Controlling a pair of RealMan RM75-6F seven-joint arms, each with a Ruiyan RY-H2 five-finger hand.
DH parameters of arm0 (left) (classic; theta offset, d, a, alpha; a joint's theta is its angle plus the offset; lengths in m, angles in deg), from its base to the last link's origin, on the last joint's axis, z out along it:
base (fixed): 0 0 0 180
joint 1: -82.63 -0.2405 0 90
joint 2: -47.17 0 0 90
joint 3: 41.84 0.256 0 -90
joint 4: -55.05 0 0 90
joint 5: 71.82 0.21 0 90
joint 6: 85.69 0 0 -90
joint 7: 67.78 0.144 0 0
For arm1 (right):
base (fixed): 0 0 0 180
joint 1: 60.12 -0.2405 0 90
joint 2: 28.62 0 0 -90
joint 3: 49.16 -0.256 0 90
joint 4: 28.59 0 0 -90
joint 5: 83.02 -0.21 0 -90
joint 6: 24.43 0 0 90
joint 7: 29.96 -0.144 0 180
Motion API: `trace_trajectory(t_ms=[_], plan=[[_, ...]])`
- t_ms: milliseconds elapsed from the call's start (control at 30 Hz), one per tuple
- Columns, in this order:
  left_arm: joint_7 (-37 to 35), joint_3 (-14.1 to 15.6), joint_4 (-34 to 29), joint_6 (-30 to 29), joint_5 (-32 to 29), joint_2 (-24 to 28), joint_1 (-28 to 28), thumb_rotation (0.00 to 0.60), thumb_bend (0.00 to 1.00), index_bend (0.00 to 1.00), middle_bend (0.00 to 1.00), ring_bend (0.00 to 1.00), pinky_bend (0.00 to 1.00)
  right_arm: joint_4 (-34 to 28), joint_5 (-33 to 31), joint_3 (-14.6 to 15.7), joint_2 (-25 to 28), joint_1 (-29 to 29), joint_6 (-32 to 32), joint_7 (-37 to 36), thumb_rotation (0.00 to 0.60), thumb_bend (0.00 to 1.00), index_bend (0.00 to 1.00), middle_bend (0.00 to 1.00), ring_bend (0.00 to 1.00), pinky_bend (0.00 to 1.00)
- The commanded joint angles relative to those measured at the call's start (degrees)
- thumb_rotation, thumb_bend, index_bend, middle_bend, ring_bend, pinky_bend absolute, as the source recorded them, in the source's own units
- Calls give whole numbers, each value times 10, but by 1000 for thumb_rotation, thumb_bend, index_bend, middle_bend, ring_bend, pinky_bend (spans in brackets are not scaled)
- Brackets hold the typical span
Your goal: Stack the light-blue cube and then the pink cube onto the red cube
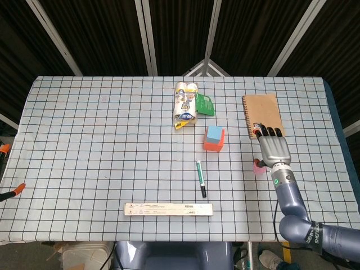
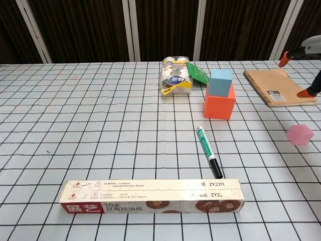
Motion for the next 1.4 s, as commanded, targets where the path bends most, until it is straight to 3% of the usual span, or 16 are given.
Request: trace_trajectory(t_ms=[33,333,867,1400], plan=[[1,0,-1,-2,0,0,-1,600,162,38,0,0,0,6,72,36,-5,41,11,-44,600,353,221,0,0,0],[1,1,-1,-6,2,0,-3,600,162,38,0,0,0,52,123,54,-46,66,29,-87,600,353,317,0,0,0],[17,0,-2,-7,-2,-5,-2,600,163,38,0,0,0,129,107,53,-72,66,82,-108,600,354,333,0,0,0],[44,-1,-8,-12,-5,-14,-2,600,163,38,0,0,0,179,141,53,-86,74,126,-152,600,353,377,0,0,0]])
